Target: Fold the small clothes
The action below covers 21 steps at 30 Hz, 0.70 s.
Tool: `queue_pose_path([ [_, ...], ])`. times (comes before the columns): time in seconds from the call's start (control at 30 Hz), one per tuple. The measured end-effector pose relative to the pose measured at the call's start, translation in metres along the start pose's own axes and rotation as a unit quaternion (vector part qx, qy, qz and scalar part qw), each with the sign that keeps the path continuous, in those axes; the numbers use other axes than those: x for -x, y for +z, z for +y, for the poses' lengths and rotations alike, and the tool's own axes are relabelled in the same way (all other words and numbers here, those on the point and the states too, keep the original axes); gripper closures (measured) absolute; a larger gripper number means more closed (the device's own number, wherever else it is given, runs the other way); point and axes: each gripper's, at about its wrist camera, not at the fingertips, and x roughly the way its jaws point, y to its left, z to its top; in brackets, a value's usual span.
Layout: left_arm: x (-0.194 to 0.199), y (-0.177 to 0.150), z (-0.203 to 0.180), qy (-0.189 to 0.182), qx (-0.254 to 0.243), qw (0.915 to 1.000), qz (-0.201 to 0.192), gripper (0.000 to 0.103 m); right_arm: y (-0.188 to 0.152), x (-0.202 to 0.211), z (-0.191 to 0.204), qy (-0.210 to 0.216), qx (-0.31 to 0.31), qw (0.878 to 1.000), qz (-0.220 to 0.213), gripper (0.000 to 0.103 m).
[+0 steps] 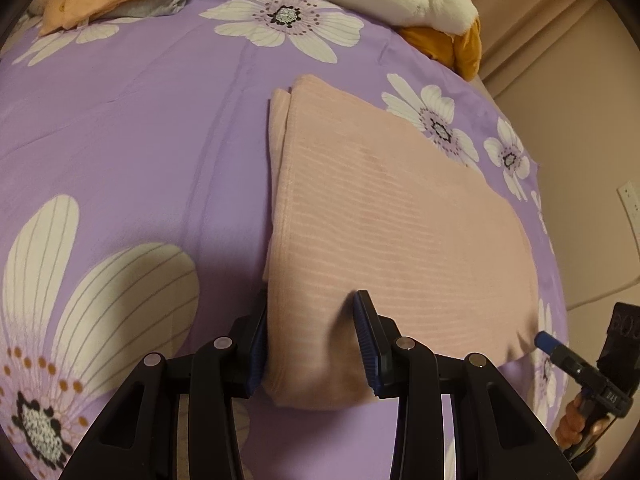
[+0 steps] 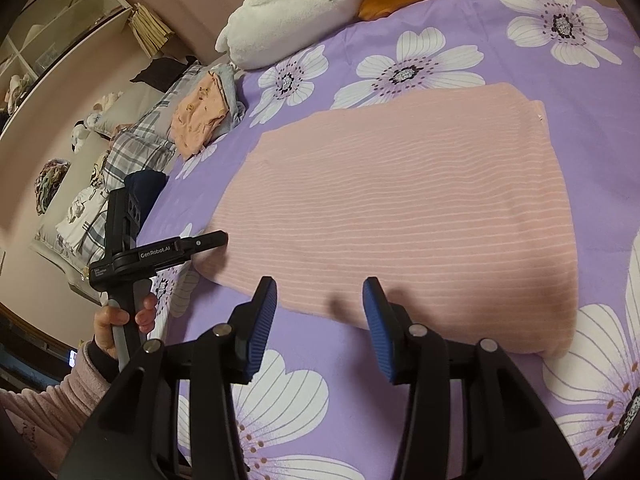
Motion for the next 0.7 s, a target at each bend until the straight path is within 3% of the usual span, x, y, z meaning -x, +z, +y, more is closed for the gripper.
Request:
queue_pose_path([
  [0.47, -0.019, 0.031, 0.013, -0.089, 0.036, 0.9951, 0.022, 0.066, 0.007, -0.018, -0.004, 0.010, -0.004, 1.000, 0.003, 0.057],
  [0.7, -0.033, 0.048, 0.007, -0.099, 0.041, 0.9940, 0.021, 0.066, 0.027, -0.036, 0.001, 0.014, 0.008, 1.000, -0.002, 0.057],
])
